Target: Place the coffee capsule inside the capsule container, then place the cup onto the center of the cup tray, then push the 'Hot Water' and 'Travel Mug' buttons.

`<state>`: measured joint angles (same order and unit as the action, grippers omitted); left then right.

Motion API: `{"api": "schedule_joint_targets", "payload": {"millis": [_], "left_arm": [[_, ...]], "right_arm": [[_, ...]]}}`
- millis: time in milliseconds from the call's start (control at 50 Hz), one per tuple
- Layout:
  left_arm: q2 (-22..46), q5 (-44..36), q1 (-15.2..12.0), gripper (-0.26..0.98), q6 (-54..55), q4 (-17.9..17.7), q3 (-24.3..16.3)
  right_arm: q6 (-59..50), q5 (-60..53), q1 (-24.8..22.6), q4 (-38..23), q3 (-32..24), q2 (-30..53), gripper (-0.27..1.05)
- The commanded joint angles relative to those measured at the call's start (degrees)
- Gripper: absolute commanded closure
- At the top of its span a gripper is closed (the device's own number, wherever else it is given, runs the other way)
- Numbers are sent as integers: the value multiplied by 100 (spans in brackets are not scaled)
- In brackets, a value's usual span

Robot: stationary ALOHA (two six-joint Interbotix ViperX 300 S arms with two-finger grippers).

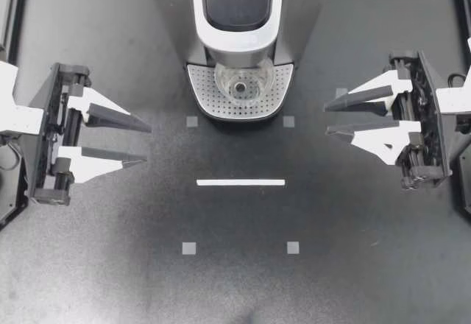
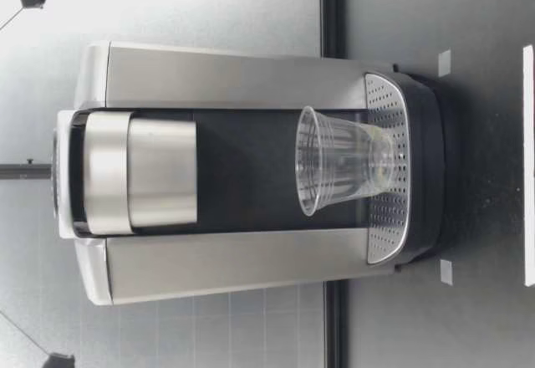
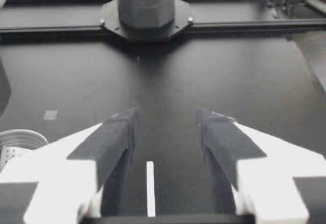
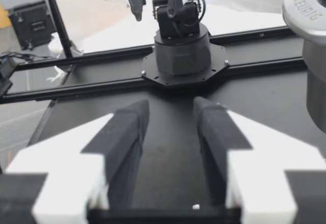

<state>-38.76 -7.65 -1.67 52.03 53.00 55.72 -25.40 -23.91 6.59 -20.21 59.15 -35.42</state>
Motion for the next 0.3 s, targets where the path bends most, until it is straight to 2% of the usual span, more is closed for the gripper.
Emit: {"api": "schedule_joint_targets", "payload": {"millis": [0, 280], "left_arm": [[-26, -44, -18, 30, 0, -9, -132], [-26, -132, -18, 30, 0, -9, -132]], "right_arm": [[9, -62, -26, 9, -70, -18, 30], [9, -70, -35, 9, -62, -9, 30]]}}
